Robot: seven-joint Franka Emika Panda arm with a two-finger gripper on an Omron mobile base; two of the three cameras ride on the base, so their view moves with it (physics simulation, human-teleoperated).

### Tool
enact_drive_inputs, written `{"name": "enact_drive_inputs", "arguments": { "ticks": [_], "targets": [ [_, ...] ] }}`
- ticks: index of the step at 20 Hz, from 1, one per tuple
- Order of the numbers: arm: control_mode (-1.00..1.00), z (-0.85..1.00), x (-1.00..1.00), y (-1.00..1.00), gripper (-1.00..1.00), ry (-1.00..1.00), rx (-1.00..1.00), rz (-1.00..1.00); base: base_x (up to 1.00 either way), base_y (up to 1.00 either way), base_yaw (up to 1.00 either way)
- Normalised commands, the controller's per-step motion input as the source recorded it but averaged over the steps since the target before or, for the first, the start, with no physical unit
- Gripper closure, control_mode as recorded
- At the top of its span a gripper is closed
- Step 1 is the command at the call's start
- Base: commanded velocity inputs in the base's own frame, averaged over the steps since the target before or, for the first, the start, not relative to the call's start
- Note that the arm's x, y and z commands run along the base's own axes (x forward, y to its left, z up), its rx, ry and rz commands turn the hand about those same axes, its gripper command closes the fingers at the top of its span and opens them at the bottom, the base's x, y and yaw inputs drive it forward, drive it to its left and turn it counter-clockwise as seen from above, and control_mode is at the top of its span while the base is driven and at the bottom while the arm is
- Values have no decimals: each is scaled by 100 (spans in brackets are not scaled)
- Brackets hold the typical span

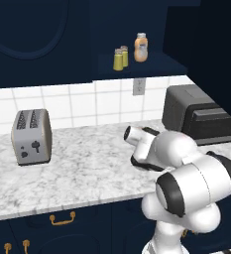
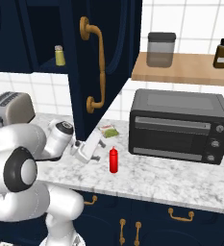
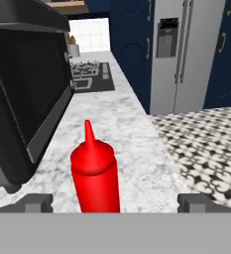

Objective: Put the shaker and condiment bottle from the counter next to their counterparts in the cabinet.

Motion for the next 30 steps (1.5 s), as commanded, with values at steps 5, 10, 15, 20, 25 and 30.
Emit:
{"name": "enact_drive_inputs", "arguments": {
  "ticks": [5, 10, 15, 20, 25, 30],
  "targets": [
    [-100, -21, 20, -5, -100, 5, 0, 0, 0, 0, 0],
    [-100, -13, 7, -11, -100, 5, 0, 0, 0, 0, 0],
    [-100, -15, 0, -19, -100, 8, 0, -1, 0, 0, 0],
    [-100, -10, 0, -6, -100, 7, 0, -3, 0, 0, 0],
    [-100, -2, 2, -5, -100, 10, 0, -3, 0, 0, 0],
    [-100, 0, 0, -6, -100, 13, 0, -2, 0, 0, 0]
  ]
}}
